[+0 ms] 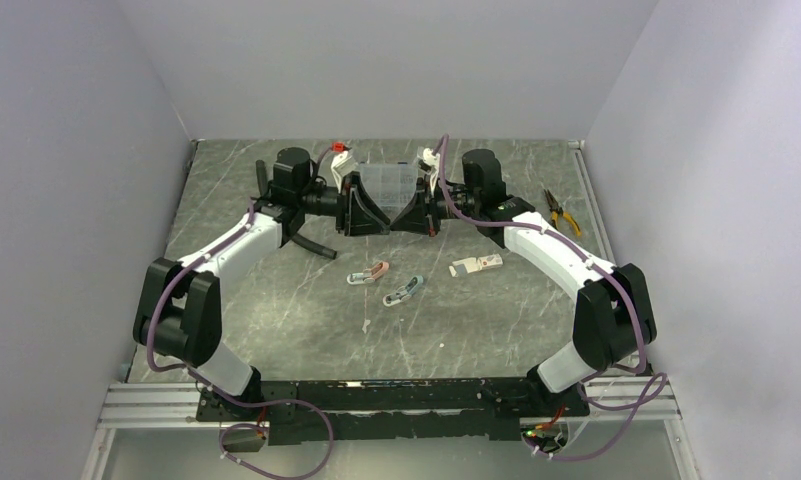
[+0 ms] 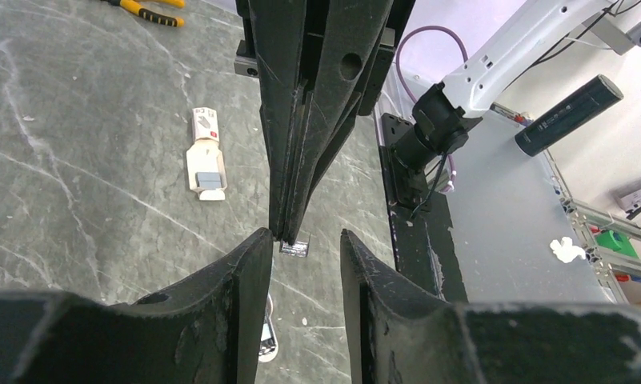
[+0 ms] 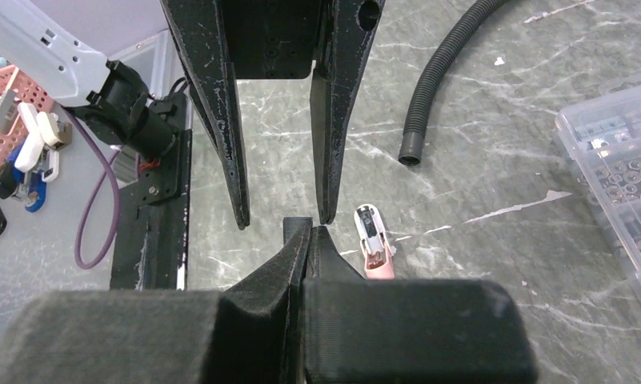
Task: Load the staples into the stapler
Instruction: Pick up the staple from the center of the board.
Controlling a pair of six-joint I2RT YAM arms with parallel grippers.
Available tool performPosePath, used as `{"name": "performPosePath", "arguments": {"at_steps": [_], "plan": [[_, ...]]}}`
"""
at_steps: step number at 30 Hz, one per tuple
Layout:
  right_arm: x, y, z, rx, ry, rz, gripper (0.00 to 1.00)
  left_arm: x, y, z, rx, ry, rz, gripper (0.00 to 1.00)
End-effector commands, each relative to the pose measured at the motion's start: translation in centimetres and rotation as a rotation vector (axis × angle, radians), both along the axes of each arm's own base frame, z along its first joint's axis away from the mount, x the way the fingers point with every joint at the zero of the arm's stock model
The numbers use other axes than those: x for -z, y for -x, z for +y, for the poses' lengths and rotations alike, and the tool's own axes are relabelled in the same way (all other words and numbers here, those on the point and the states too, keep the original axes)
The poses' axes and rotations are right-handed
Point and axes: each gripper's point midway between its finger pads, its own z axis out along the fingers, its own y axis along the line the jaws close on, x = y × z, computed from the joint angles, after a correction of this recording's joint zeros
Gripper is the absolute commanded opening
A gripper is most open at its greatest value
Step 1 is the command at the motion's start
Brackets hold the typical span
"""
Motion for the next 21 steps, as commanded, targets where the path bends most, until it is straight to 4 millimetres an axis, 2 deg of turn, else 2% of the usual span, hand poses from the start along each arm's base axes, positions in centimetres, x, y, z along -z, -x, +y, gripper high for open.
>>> {"name": "performPosePath", "arguments": {"at_steps": [1,5,21], "plan": [[-1.38,0.38,-0.09,-0.021,-0.020,-0.056,0.00,-1.36,-0.06,-0.40,0.027,0.016,-0.057,0.41],[-1.32,0.37,-0.13,-0.019,-0.018,-0.059,0.00,-1.11,0.10,-0.58,0.037,0.009,-0.052,0.38],[-1.27,0.68,-0.14,-0.029,-0.020,-0.053,0.00,-1.06,-0.26,-0.55,0.014,-0.005,-0.082,0.46]]}}
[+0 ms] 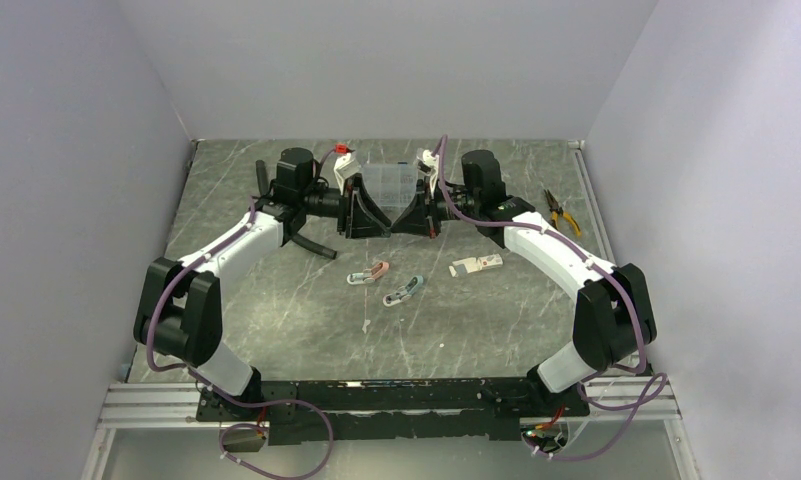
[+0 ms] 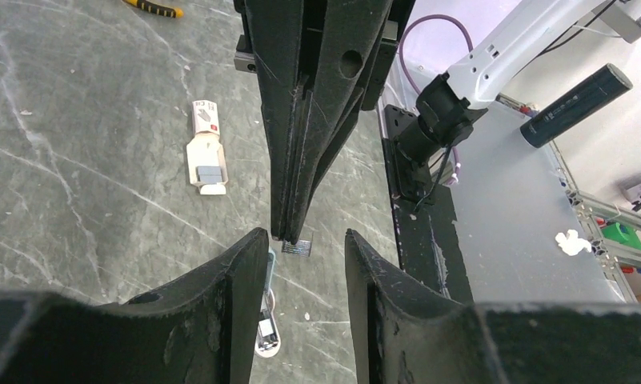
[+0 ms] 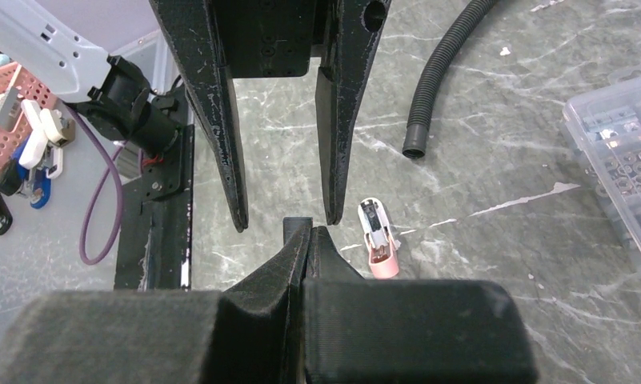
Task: Load the staples into the stapler
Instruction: Pick up the staple from the center of the board.
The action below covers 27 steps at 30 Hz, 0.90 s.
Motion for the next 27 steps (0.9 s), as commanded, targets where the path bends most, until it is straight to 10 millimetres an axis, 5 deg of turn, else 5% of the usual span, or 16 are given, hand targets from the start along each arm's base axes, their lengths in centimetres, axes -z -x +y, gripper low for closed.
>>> {"name": "performPosePath", "arguments": {"at_steps": [1,18,27], "plan": [[-1.8,0.5,0.0,-0.029,-0.035,-0.073,0.00,-1.5,-0.5,-0.4,0.005,0.014,-0.079,0.46],[-1.8,0.3,0.0,-0.026,-0.034,-0.074,0.00,-0.8,-0.5,-0.3,0.006,-0.003,-0.065,0.41],[-1.7,0.0,0.0,-0.015,-0.029,-0.073,0.00,-0.4,-0.4,-0.4,0.018,-0.003,-0.040,0.27]]}}
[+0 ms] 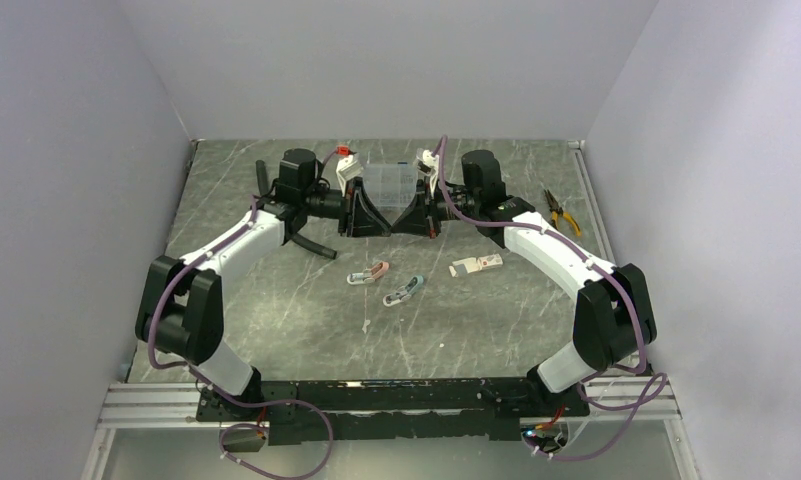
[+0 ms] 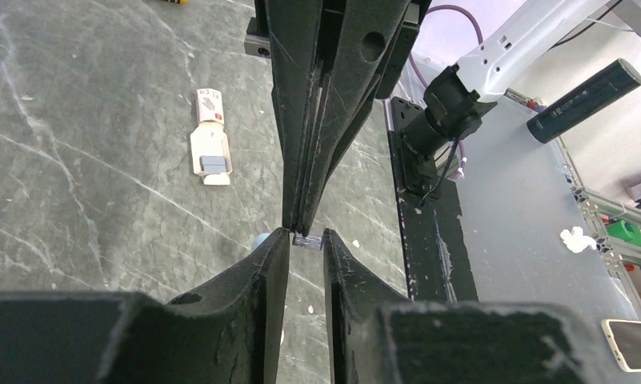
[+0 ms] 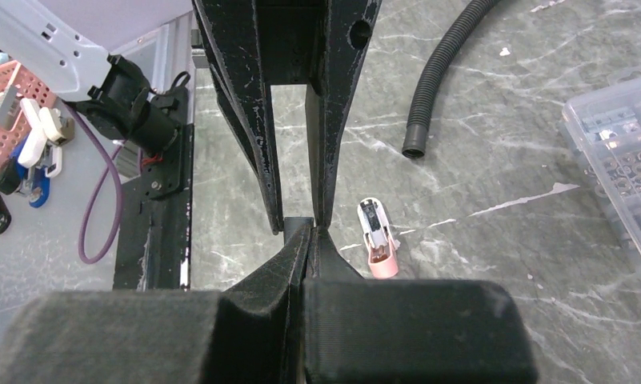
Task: Load the staples into the stapler
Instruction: Pick up the staple from the center of the board.
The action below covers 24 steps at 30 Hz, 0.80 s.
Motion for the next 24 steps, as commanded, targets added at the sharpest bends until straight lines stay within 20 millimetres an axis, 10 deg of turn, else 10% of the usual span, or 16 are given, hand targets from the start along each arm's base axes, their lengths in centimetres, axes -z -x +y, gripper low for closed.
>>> {"name": "performPosePath", "arguments": {"at_steps": [1,13,24], "plan": [[-1.6,0.0,0.0,-0.011,-0.026,-0.069,0.00,-1.1,-0.1,-0.4,0.030,0.022,-0.036,0.26],[-1.2,-0.3,-0.2,0.010,-0.004,-0.067,0.01,-1.4,0.0,-0.6,0.051,0.023,-0.029,0.03],[-2.0,-0.6,-1.0,0.041,0.023,-0.128,0.37,-1.3,0.7,-0.3,0.052,0.026,-0.001,0.03]]}}
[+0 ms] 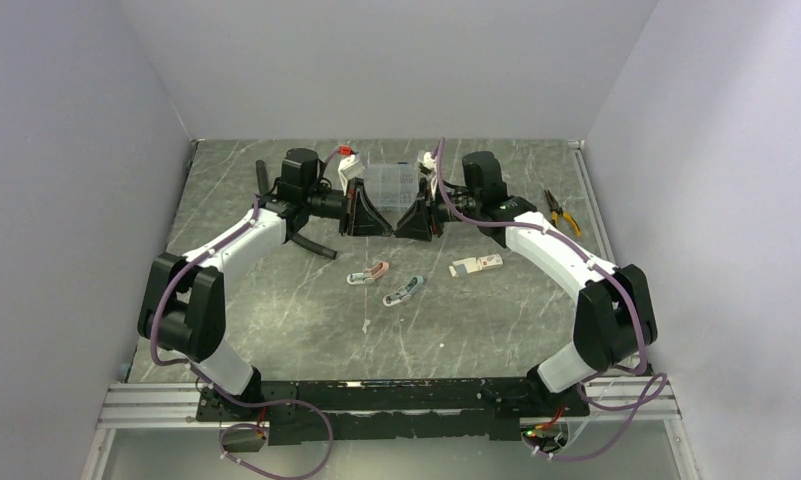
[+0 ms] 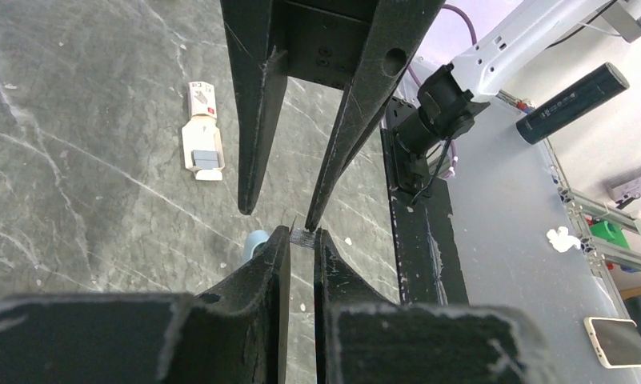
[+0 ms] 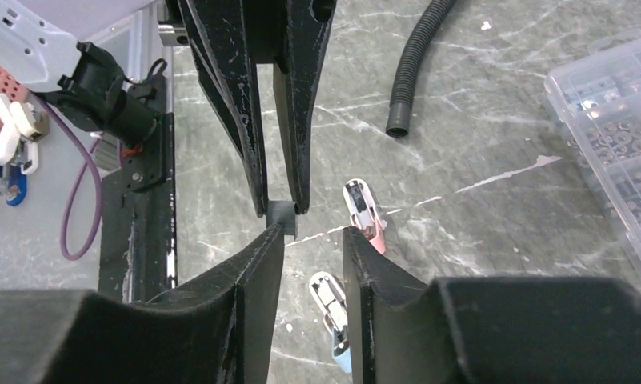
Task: Load the staples into the stapler
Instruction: Pick up the staple from the center of the board.
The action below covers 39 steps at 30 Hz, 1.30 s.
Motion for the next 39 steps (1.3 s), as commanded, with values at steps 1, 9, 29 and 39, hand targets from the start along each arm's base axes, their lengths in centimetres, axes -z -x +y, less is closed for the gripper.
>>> {"name": "performPosePath", "arguments": {"at_steps": [1,9,29,39], "plan": [[-3.2,-0.4,-0.7,0.013,-0.015,-0.154,0.39,-1.8,0.7,-0.1,0.035,0.035,-0.032,0.03],[-4.7,-0.2,-2.8,0.013,0.080,-0.427,0.39,-2.0,0.6,-0.3,-0.055,0.019,0.229,0.03],[-5.6,0.9,-4.4,0.052,0.169,-0.587,0.33,-3.1,-2.6,-2.0,-0.241,0.093,0.952,0.03],[-5.3,-1.5,-3.6,0.160,0.147,-0.497,0.33,-2.3,-2.5,-2.6,-0.246,0.101,1.101,0.03]]}}
